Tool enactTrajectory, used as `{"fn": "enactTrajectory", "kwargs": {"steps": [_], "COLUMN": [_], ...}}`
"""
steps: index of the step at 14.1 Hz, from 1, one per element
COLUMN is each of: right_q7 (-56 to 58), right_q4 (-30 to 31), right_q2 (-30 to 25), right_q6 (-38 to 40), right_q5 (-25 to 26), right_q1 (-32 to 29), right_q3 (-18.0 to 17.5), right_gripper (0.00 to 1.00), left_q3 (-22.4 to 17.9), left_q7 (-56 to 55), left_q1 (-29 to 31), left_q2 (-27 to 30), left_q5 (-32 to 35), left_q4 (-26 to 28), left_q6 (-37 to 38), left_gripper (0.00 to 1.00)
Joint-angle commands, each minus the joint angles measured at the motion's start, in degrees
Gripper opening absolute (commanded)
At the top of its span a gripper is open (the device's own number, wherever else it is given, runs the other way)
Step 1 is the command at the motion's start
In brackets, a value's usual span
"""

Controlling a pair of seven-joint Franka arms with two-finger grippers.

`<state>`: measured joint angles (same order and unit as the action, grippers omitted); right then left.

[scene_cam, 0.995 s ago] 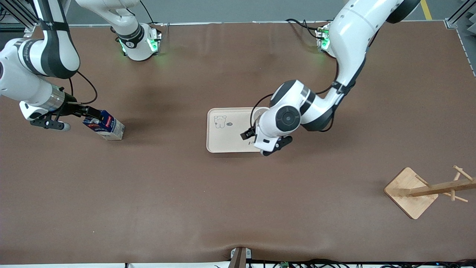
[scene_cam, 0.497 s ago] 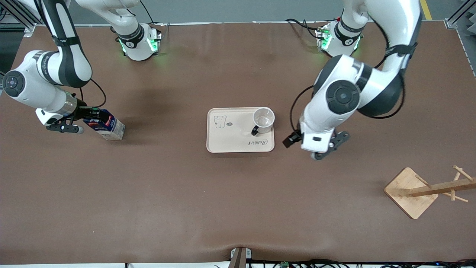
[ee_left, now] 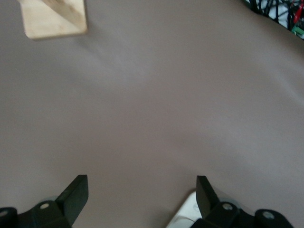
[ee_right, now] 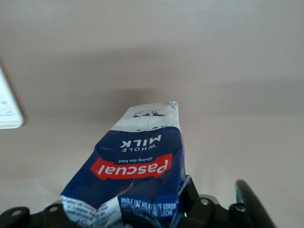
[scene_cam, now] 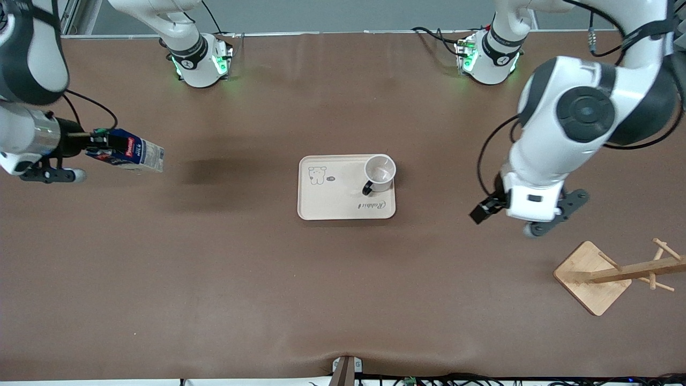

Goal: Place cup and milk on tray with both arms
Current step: 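Carry the milk carton with the right gripper over the tray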

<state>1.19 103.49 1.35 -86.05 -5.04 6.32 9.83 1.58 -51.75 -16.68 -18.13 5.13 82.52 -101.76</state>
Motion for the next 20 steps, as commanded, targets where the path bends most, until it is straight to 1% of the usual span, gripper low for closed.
{"fn": "enactTrajectory", "kwargs": {"steps": [1,4,5,6,9,12,14,16,18,19,20], "right_q7": [-13.78,-29.17,-34.97,-39.64,-48.63,-48.91,-48.91,-48.57,-48.56,-48.65,-48.48], "right_q4": [-6.00,-11.79,-13.99,-15.23,-15.07,-15.16,-15.16,-15.16,-14.81,-14.72,-14.72], "right_q2": [2.07,8.82,11.54,14.27,20.60,25.52,28.26,29.41,29.41,29.41,29.41], "right_q6": [1.33,-1.31,-2.88,-4.73,-12.98,-21.94,-28.27,-29.09,-28.57,-28.48,-28.48], "right_q5": [-1.20,-5.23,-5.59,-5.60,-5.60,-6.38,-9.80,-10.70,-10.70,-10.70,-10.70], "right_q1": [11.04,23.00,26.69,30.21,38.57,39.38,40.26,40.70,41.49,41.58,41.58], "right_q3": [-0.08,-0.07,-0.07,-0.07,-0.07,-0.07,-0.07,-0.16,-0.08,-0.07,-0.16], "right_gripper": [0.00,0.00,0.00,0.00,0.00,0.00,0.00,0.00,0.00,0.02,0.12], "left_q3": [-1.05,-0.88,-0.70,-0.70,-1.05,-1.14,-1.14,-1.23,-1.23,-1.23,-1.14], "left_q7": [6.90,12.80,14.04,15.96,24.22,29.94,35.46,41.97,42.52,42.53,42.53], "left_q1": [2.51,5.42,6.56,8.05,9.90,12.01,12.89,14.65,14.92,15.18,15.19], "left_q2": [3.54,5.56,6.00,7.57,9.86,12.94,14.52,16.89,19.44,20.67,22.25], "left_q5": [0.85,0.41,0.41,0.32,0.23,0.14,-0.82,-2.57,-3.11,-3.20,-3.54], "left_q4": [0.37,0.28,0.19,-0.16,-0.16,0.36,0.45,2.20,5.01,6.42,8.17], "left_q6": [2.70,4.73,5.08,5.26,7.53,10.61,12.63,13.61,13.61,13.61,13.61], "left_gripper": [1.00,1.00,1.00,1.00,1.00,1.00,1.00,1.00,1.00,1.00,1.00]}}
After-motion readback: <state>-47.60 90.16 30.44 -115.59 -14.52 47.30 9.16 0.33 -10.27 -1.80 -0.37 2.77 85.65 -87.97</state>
